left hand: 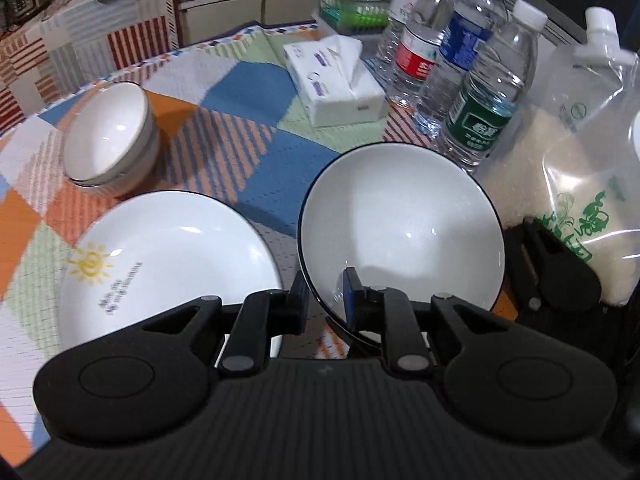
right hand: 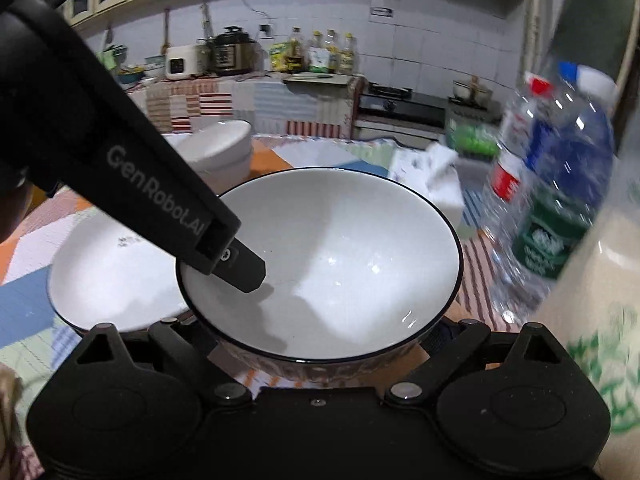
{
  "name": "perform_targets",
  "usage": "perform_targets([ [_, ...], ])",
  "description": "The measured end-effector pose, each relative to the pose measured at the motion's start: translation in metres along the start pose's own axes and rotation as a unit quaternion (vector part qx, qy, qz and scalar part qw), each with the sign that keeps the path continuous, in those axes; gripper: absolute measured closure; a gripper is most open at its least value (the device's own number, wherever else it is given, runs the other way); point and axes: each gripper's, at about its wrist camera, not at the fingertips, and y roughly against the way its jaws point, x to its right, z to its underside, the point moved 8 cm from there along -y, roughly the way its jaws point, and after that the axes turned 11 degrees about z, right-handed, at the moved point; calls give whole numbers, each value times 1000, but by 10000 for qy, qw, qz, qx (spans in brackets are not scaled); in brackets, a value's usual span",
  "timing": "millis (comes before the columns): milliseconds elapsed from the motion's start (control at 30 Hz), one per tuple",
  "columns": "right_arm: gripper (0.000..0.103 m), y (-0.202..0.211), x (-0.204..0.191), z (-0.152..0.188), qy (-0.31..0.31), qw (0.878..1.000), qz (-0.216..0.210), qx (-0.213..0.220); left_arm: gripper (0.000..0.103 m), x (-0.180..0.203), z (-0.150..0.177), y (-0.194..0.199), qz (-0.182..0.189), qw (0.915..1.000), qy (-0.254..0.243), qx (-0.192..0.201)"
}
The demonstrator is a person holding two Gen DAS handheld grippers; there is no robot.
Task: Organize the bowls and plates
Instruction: 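Lift the large bowl and carry it over the nested bowls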
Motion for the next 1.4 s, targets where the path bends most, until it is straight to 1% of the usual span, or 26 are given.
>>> perform_targets([
  [100, 5, 4, -9, -15, 343, 9992, -212, 42, 87, -10, -5, 18, 52, 9997, 166, 160],
  [133, 5, 4, -11, -20, 418, 9987, -272, 59, 87, -14, -8, 25, 14, 9995, 203, 225],
  [200, 5, 7, -16, -33, 538, 9969, -560, 134, 87, -21, -13, 38, -79, 9992, 196, 327],
  [300, 5, 14, -23, -55, 710, 9925, -938, 318, 87, -35, -24, 59, -81, 9982, 374, 455],
  [400, 5, 14, -34, -77, 961, 9881, -1071, 541, 87, -50, -35, 76, -237, 9973, 410, 561],
  [500, 5, 10, -51, -98, 1172, 9833, -1215, 682, 87, -72, -48, 87, -358, 9958, 599, 599],
  [567, 5, 3, -60, -113, 1325, 9794, -1318, 763, 87, -90, -56, 93, -412, 9944, 764, 610],
  [633, 5, -9, -70, -129, 1448, 9754, -1468, 776, 86, -106, -63, 97, -468, 9939, 809, 587],
  [700, 5, -19, -81, -140, 1589, 9707, -1651, 726, 86, -124, -68, 99, -484, 9933, 910, 530],
  [833, 5, -43, -100, -159, 1907, 9601, -1984, 492, 86, -154, -77, 98, -447, 9915, 1115, 490],
  [933, 5, -56, -110, -169, 2127, 9532, -2118, 367, 87, -173, -84, 92, -374, 9896, 1299, 489],
  [1033, 5, -69, -117, -175, 2141, 9510, -2212, 296, 87, -191, -87, 84, -364, 9879, 1426, 492],
  [1133, 5, -89, -125, -178, 2055, 9513, -2294, 107, 87, -208, -90, 70, -504, 9864, 1485, 493],
  [1267, 5, -114, -137, -174, 2105, 9505, -2279, -149, 87, -228, -92, 48, -627, 9854, 1518, 457],
  [1400, 5, -131, -144, -170, 2222, 9492, -2196, -379, 87, -242, -89, 31, -617, 9837, 1648, 362],
])
